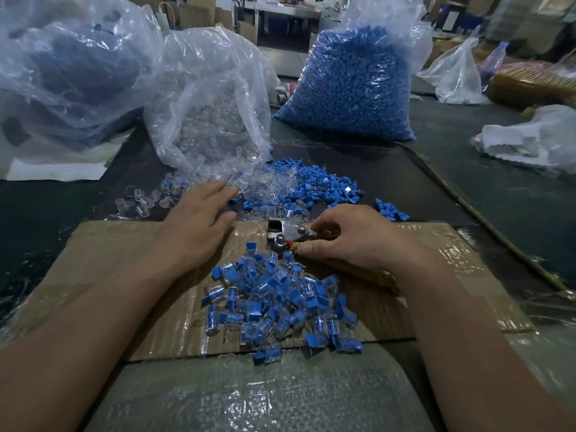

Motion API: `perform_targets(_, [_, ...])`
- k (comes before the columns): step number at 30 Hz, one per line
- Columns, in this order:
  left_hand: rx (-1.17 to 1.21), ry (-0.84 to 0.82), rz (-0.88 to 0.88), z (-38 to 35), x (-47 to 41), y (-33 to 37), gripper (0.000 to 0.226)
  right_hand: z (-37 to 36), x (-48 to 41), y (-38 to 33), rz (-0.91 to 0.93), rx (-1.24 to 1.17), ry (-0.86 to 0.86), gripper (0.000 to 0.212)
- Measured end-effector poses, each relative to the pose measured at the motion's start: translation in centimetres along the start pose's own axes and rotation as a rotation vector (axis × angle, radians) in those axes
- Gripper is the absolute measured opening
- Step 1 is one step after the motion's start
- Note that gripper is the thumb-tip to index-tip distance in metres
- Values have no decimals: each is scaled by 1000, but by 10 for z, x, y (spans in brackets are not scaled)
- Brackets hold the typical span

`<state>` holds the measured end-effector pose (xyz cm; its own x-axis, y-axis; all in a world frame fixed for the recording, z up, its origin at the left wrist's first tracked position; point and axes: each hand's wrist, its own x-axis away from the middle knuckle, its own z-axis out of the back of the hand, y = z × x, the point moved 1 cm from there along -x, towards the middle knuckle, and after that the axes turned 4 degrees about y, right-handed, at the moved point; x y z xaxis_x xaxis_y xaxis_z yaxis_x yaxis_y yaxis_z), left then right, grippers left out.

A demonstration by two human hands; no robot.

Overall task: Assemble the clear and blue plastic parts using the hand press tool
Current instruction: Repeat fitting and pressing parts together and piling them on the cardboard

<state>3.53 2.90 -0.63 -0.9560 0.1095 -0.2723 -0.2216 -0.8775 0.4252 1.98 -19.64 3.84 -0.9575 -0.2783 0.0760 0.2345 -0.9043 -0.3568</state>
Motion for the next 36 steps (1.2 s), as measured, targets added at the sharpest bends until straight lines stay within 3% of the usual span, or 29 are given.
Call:
perform_targets(12, [-133,-99,7,-5,-22,-10,49,0,1,-3,-11,9,-4,52])
perform_targets(22, [-81,87,-73,-1,-10,2,32,0,0,-4,-8,11,-12,53])
perform_targets(29, [47,121,-129,2,-5,1,34,-1,1,-5,-16,10,-7,53])
perform_targets(36, [-26,72,-104,3,-6,7,29,0,1,-6,-21,17,-10,56])
